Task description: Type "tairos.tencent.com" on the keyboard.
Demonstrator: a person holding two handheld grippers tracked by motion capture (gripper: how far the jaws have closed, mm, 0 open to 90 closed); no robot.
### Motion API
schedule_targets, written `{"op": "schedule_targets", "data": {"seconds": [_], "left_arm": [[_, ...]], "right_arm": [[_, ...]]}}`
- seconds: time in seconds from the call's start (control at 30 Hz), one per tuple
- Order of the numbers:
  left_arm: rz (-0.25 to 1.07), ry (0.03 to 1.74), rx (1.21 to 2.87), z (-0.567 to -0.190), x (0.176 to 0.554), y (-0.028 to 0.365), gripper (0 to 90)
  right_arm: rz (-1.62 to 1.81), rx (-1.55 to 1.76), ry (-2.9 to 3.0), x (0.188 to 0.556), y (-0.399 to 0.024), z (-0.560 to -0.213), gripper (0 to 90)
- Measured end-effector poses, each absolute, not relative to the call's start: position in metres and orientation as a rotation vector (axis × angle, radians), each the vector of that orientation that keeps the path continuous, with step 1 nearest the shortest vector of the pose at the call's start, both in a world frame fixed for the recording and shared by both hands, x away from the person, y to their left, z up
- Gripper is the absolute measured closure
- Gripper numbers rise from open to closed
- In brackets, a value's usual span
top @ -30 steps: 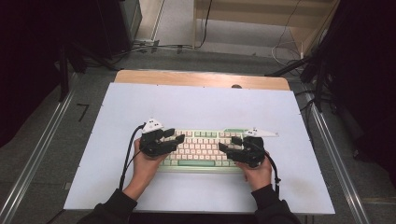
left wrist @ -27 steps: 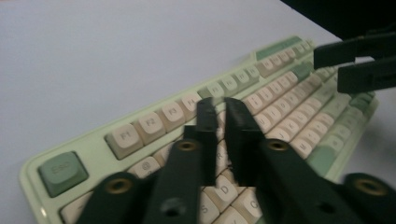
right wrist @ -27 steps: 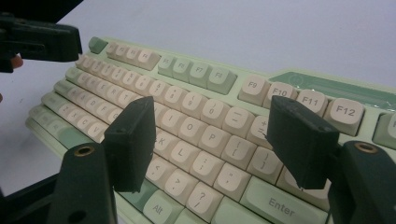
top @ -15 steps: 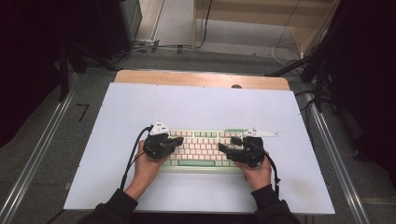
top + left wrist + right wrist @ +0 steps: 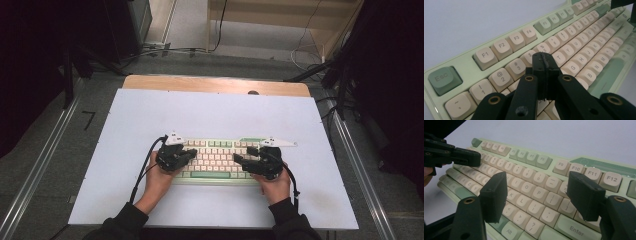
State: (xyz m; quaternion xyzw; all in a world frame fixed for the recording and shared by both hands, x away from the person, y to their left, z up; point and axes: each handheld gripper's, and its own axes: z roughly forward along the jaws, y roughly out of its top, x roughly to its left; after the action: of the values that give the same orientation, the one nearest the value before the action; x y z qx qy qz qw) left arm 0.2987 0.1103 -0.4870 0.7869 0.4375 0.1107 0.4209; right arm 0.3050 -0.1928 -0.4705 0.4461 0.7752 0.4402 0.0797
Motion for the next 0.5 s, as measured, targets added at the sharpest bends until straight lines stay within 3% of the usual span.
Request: {"op": "schedule_targets", "data": {"seconds": [0.27,0.33,0.5], "left_arm": [[0.265,1.112,1.981,-0.489,0.3,0.11,90.0],[0.261,1.113,1.951,-0.486,0.299,0.112,84.7],[0.392,1.123,1.801,-0.475,0.291,0.121,57.6]], "right_arm": [[1.311,1.332,2.322,0.305,-0.192,-0.471,31.1],[1.312,1.331,2.32,0.305,-0.192,-0.471,31.1],[1.32,1.337,2.31,0.305,-0.194,-0.47,31.1]]}}
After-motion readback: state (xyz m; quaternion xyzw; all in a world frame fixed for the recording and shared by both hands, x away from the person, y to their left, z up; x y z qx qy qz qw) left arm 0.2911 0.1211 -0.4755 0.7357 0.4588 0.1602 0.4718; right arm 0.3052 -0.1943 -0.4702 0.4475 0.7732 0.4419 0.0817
